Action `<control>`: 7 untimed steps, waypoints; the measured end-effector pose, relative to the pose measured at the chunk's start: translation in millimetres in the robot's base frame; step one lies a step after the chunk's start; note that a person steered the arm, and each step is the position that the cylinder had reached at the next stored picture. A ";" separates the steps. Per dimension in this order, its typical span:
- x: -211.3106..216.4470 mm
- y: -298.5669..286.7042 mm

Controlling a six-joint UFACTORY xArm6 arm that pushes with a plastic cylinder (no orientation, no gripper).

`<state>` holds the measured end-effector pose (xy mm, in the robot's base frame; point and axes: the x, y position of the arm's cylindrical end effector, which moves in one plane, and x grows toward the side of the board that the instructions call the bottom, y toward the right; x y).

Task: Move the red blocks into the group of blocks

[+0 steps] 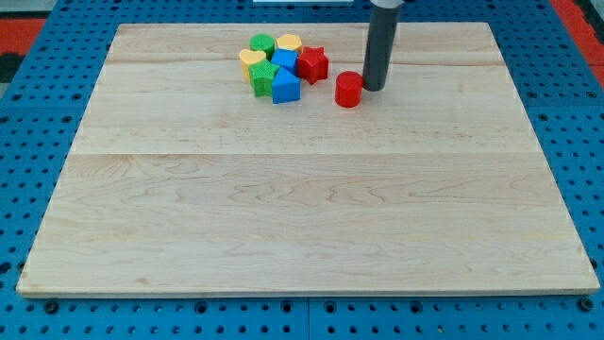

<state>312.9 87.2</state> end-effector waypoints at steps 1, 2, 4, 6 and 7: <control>-2.3 -7.2; 15.0 14.2; 14.1 -43.9; 11.5 -57.9; 30.3 -11.7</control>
